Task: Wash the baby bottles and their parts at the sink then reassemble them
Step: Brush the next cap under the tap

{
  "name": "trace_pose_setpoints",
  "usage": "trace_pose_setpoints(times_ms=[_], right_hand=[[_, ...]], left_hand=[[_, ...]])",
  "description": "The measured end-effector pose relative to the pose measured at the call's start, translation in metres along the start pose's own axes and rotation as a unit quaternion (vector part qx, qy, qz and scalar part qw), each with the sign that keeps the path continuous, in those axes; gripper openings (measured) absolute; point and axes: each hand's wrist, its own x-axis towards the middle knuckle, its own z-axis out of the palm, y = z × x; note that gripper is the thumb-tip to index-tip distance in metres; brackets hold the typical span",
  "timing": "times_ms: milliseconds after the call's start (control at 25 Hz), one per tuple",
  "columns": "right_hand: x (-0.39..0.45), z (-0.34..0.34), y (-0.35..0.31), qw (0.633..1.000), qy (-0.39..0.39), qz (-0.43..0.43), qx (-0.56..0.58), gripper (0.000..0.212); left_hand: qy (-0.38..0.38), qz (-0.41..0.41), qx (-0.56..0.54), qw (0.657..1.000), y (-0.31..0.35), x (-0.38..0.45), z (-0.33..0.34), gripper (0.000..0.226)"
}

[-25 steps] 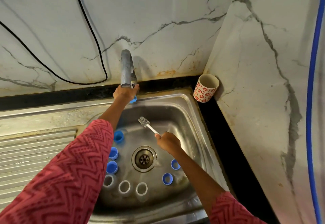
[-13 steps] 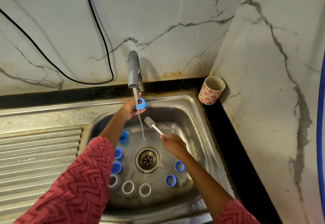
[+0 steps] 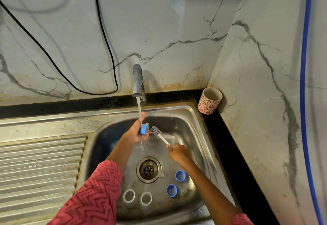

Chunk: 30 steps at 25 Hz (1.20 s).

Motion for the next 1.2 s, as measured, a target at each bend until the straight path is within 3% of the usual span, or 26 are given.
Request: trace_pose_setpoints(times_ms=[120, 280, 440, 600, 720, 840, 1000, 1080, 1200], right_hand=[[-0.002, -0.002, -0.004, 1.000, 0.006, -0.004, 0.002, 0.055], [-0.004, -0.009, -0.002, 1.000, 0.021, 0.000, 0.004, 0.053], [-0.001, -0.012, 0.003, 1.000, 0.028, -0.003, 0.014, 0.053], [-0.001, -0.014, 0.004, 0.999, 0.033, -0.001, 0.013, 0.054], [-0.004, -0.008, 0.002, 1.000, 0.026, -0.004, -0.001, 0.053], [-0.007, -0.002, -0.006, 1.000, 0.016, -0.020, -0.010, 0.054], [-0.012, -0.005, -0.026, 0.998, -0.005, -0.055, -0.016, 0.056], [-0.011, -0.009, -0.033, 0.997, -0.003, -0.073, -0.014, 0.057], [-0.010, -0.012, -0.029, 0.997, 0.011, -0.072, -0.002, 0.057]], left_hand=[[-0.017, 0.022, -0.049, 0.998, 0.004, -0.007, 0.007, 0.020], [-0.034, 0.008, -0.139, 0.990, 0.000, -0.010, 0.011, 0.024], [-0.036, 0.051, -0.173, 0.983, 0.005, -0.014, 0.018, 0.022], [-0.088, 0.006, -0.150, 0.985, 0.013, -0.018, 0.027, 0.028], [-0.076, -0.042, -0.059, 0.994, 0.005, -0.018, 0.017, 0.018], [-0.046, -0.072, -0.043, 0.995, 0.010, -0.022, -0.003, 0.013], [0.046, 0.008, 0.055, 0.997, 0.036, -0.032, -0.004, 0.013], [0.139, 0.109, 0.122, 0.977, 0.054, -0.029, 0.004, 0.008], [0.157, 0.235, 0.154, 0.947, 0.080, -0.022, 0.021, 0.019]])
